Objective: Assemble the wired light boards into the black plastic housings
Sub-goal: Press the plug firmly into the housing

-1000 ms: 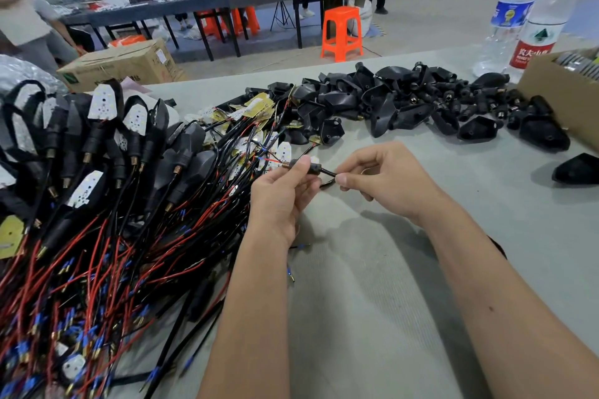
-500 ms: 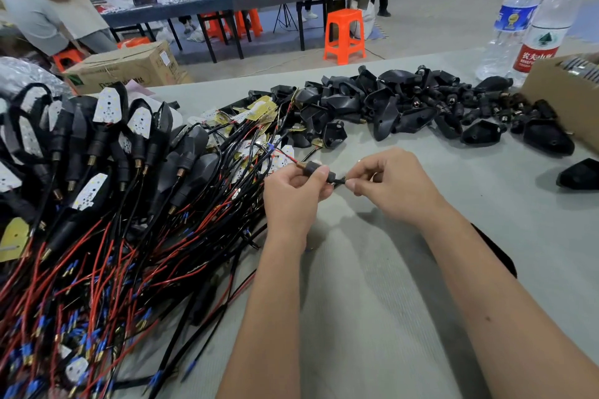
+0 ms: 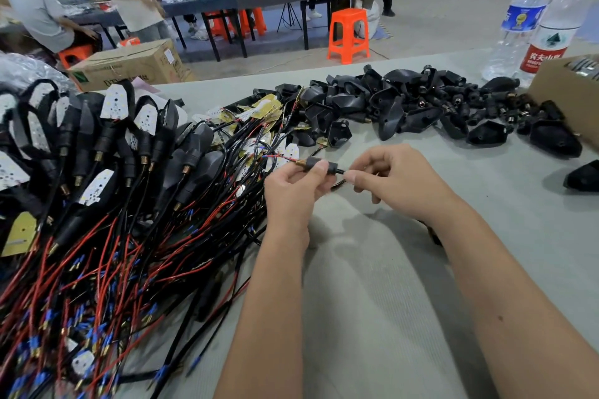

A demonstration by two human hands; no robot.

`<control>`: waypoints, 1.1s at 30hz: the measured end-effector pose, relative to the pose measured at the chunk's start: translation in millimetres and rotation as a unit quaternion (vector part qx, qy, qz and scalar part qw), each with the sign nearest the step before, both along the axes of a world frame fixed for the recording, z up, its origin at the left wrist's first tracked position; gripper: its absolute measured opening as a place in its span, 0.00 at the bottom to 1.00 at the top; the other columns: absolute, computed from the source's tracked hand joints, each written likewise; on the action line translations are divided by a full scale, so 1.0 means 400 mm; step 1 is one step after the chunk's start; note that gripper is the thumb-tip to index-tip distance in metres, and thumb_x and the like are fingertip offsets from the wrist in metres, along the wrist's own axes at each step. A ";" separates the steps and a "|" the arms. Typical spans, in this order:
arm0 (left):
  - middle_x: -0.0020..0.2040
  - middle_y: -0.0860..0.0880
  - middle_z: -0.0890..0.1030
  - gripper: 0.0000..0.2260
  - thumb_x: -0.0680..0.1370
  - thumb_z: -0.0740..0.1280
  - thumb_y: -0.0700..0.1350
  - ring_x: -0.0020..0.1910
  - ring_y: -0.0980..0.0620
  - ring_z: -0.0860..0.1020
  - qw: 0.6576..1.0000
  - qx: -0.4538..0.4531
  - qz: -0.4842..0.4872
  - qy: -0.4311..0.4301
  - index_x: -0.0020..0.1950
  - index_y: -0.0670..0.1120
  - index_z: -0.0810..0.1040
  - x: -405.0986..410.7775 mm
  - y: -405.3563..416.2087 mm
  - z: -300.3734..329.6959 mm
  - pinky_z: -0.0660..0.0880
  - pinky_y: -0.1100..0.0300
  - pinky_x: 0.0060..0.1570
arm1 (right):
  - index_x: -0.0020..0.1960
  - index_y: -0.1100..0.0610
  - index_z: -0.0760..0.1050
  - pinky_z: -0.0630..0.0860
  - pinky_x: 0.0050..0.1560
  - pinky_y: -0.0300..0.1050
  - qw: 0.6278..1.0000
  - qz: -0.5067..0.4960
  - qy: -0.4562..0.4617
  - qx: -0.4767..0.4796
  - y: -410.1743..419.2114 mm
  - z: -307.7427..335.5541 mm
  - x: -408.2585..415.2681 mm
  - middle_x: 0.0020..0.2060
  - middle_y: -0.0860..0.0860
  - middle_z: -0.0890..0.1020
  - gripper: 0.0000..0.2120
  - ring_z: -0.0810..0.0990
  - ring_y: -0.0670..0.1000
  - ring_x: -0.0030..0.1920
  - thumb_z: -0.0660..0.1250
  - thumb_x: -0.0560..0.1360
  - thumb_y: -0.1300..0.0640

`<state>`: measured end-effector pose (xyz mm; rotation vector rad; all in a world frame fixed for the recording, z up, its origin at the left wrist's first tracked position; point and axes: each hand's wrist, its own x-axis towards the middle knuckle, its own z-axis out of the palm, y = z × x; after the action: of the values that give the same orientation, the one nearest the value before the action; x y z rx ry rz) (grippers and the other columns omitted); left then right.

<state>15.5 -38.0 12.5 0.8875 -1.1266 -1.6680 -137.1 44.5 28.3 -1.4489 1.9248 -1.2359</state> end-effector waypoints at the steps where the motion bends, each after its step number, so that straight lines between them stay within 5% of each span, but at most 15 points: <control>1: 0.42 0.42 0.87 0.02 0.79 0.71 0.34 0.40 0.49 0.85 1.000 0.010 0.012 0.013 0.47 0.38 0.83 0.005 -0.005 0.002 0.81 0.64 0.42 | 0.44 0.51 0.84 0.78 0.34 0.38 1.000 0.003 0.018 0.018 0.003 0.004 -0.008 0.34 0.48 0.86 0.04 0.81 0.47 0.29 0.75 0.76 0.53; 5: 0.44 0.41 0.87 0.02 0.78 0.72 0.35 0.40 0.49 0.85 0.999 0.030 0.013 0.030 0.46 0.38 0.83 0.017 -0.016 0.000 0.81 0.65 0.41 | 0.44 0.52 0.85 0.81 0.39 0.48 0.998 0.001 0.041 0.047 0.013 0.013 -0.033 0.34 0.47 0.86 0.04 0.82 0.44 0.30 0.75 0.77 0.59; 11: 0.40 0.44 0.87 0.01 0.78 0.72 0.35 0.38 0.50 0.85 1.000 0.013 -0.029 -0.001 0.47 0.38 0.82 -0.013 0.015 -0.009 0.81 0.63 0.42 | 0.42 0.52 0.85 0.80 0.35 0.41 0.997 -0.005 0.062 0.048 -0.006 0.011 0.004 0.33 0.46 0.86 0.06 0.83 0.45 0.30 0.75 0.76 0.60; 16: 0.40 0.45 0.87 0.03 0.78 0.73 0.35 0.39 0.49 0.85 0.998 0.035 0.041 0.022 0.44 0.40 0.82 0.017 -0.005 0.011 0.82 0.64 0.40 | 0.45 0.51 0.86 0.80 0.45 0.41 0.983 -0.009 0.156 0.097 0.000 0.024 -0.026 0.34 0.44 0.85 0.02 0.83 0.43 0.37 0.78 0.74 0.56; 20: 0.40 0.44 0.86 0.01 0.78 0.72 0.35 0.39 0.50 0.85 0.999 0.036 0.030 0.028 0.47 0.39 0.82 0.025 -0.002 0.019 0.82 0.64 0.41 | 0.36 0.47 0.83 0.75 0.39 0.40 0.987 -0.010 0.143 0.074 0.003 0.007 -0.031 0.30 0.39 0.83 0.11 0.80 0.41 0.32 0.76 0.75 0.59; 25: 0.36 0.48 0.85 0.02 0.78 0.73 0.38 0.34 0.53 0.82 0.997 -0.022 0.039 -0.055 0.47 0.39 0.83 0.033 -0.020 0.006 0.81 0.61 0.44 | 0.45 0.53 0.87 0.81 0.48 0.51 0.993 0.008 0.106 0.041 0.008 -0.019 -0.035 0.33 0.44 0.85 0.03 0.83 0.54 0.39 0.76 0.75 0.61; 33: 0.37 0.44 0.86 0.03 0.77 0.75 0.36 0.35 0.51 0.84 0.999 -0.018 0.000 -0.046 0.46 0.38 0.83 0.013 -0.018 -0.008 0.80 0.64 0.38 | 0.43 0.53 0.86 0.78 0.41 0.47 0.994 0.011 0.107 0.008 -0.007 -0.022 -0.015 0.32 0.46 0.84 0.04 0.77 0.45 0.32 0.76 0.75 0.61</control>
<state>20.8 -45.0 9.3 0.9490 -1.2161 -1.6156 -143.1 41.5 19.6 -1.6471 2.0455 -1.0898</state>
